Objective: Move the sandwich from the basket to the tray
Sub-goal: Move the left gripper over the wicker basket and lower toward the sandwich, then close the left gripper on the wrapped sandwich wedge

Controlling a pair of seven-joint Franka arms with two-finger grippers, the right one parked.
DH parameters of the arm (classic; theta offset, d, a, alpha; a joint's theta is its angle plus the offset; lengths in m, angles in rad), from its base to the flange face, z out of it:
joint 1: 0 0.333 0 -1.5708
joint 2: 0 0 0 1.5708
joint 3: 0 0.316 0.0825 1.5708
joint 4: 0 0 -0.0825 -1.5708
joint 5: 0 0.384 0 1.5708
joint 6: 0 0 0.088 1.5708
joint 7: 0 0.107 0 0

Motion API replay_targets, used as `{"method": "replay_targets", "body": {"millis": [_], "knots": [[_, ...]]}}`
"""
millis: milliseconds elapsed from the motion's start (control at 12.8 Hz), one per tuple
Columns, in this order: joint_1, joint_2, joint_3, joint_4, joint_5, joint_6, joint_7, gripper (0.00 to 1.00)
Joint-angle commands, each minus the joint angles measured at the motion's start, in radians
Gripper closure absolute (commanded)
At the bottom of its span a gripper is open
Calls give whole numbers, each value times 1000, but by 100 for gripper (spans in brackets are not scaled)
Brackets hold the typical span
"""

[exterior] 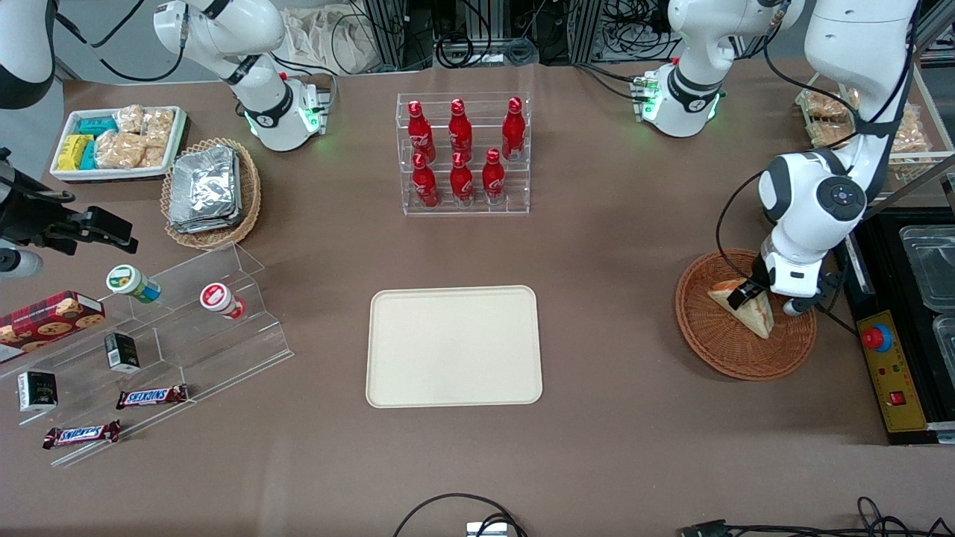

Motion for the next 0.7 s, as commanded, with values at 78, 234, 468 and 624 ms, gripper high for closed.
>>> {"method": "replay_targets", "body": {"millis": [78, 234, 468, 624], "knots": [[-1, -18, 4, -3, 16, 3, 32, 80], [-1, -42, 4, 2, 15, -18, 110, 83], [-1, -110, 4, 28, 15, -118, 317, 84], [-1, -157, 4, 42, 15, -158, 498, 85]]}}
